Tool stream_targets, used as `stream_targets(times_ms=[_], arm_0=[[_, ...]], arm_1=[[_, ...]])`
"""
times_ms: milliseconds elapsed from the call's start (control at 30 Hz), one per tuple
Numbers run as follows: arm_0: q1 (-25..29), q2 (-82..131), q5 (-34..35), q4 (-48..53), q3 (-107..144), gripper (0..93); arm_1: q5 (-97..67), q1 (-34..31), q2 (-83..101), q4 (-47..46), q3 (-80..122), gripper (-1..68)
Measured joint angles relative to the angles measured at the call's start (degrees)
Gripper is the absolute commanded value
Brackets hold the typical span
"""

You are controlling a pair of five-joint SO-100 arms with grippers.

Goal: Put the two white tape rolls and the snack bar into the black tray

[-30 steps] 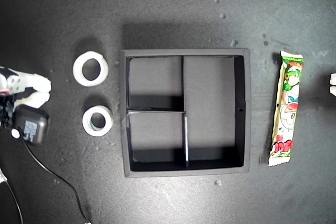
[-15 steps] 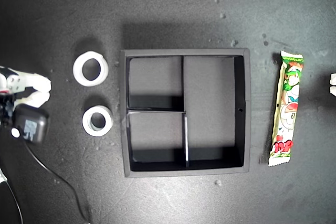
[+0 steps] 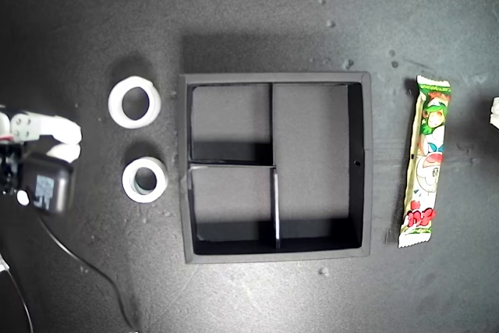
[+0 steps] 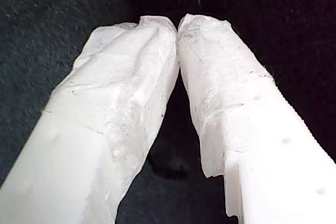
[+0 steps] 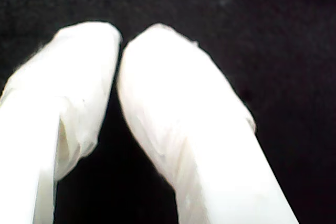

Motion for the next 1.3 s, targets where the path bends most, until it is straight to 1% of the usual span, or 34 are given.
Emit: stream_targets(times_ms=[100, 233, 300, 400, 533, 633, 733, 833, 900, 967, 1100, 1300], arm_0=[[2.9, 0.0, 1.58, -3.52, 0.0, 0.0], [4.75, -0.09, 3.69, -4.92, 0.0, 0.0], [5.19, -0.09, 4.13, -4.92, 0.0, 0.0], [5.1, -0.09, 5.27, -5.63, 0.0, 0.2], [4.48, -0.09, 7.65, -5.63, 0.0, 3.8], [2.29, -0.09, 10.9, -5.27, -1.05, 7.8], [-1.76, -0.09, 15.91, -2.2, -5.19, 12.9], [-6.59, -0.53, 22.41, 0.18, -8.88, 13.4], [-10.11, -3.25, 26.37, 0.35, -12.13, 13.5], [-12.48, -9.14, 29.79, -0.88, -15.91, 13.5], [-13.97, -23.55, 33.93, -6.77, -21.8, 13.2], [-13.54, -42.36, 36.3, -14.5, -27.69, 13.2]], arm_1=[[-2.72, 1.67, -0.18, -2.29, 0.0, -0.4], [-4.48, 4.13, -0.35, -6.5, 0.0, -0.4], [-5.98, 5.19, -0.35, -9.05, 0.0, -0.4], [-9.4, 5.1, -0.35, -13.54, 0.0, -0.5], [-12.3, 4.75, -0.35, -16.52, 0.0, -0.5], [-13.36, 4.04, -0.35, -17.14, 0.0, -0.5], [-14.41, 2.72, -0.35, -17.14, -1.32, -0.5], [-15.38, 0.88, -0.35, -15.91, -4.04, -0.5], [-15.82, -0.53, -0.35, -14.94, -5.1, -0.5], [-16.17, -1.85, -0.35, -14.59, -5.89, -0.5], [-16.26, -3.25, -0.35, -14.5, -6.15, -0.5], [-16.26, -5.1, -0.35, -14.5, -6.15, -0.5]])
